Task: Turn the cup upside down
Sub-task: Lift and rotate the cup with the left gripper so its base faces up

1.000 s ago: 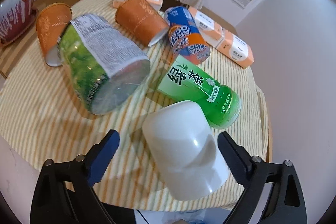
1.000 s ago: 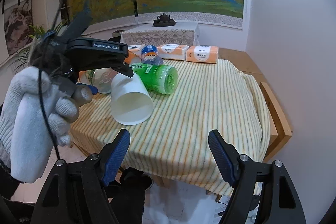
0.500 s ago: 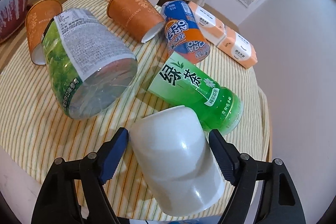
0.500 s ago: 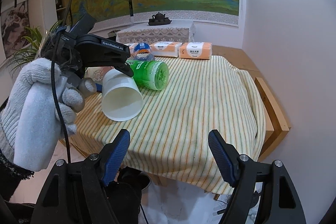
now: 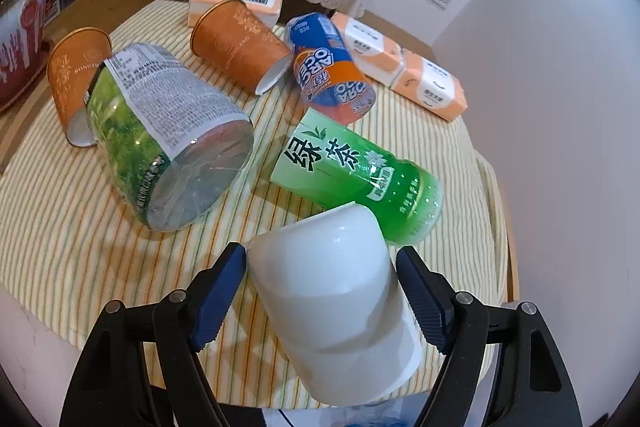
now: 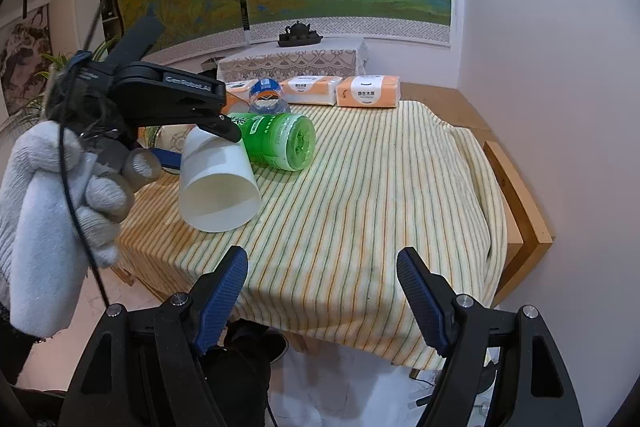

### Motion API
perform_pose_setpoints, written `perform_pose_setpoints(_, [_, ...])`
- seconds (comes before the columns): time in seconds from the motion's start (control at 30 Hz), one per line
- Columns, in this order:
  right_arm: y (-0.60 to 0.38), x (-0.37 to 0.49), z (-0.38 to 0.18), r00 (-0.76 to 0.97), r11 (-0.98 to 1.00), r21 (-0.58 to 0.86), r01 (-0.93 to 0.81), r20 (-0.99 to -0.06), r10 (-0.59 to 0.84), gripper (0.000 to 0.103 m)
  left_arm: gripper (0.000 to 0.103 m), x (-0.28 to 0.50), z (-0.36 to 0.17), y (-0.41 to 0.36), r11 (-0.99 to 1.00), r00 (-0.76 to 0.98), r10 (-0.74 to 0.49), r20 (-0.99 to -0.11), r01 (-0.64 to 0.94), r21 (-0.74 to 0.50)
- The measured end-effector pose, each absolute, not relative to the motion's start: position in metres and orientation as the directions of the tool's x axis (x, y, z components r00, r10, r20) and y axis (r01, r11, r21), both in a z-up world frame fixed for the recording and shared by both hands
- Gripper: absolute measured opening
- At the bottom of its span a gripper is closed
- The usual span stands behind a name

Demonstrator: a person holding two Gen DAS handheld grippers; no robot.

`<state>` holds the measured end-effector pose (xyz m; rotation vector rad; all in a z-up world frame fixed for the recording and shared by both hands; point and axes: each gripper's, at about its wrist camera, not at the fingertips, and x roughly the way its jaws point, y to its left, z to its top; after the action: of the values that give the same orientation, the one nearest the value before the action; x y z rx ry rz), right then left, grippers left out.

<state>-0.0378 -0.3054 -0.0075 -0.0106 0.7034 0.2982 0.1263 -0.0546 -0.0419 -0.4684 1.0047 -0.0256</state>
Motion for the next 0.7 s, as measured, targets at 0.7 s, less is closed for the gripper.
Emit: perform_pose_setpoints(0.7, [-0.301, -0.035, -0.011, 0.73, 0.963, 0.119, -0.243, -0.631, 0.262, 0.074, 0.078, 0.094, -0.004, -0.081, 0.997, 0.725, -0.071, -0.685, 0.029, -0.073])
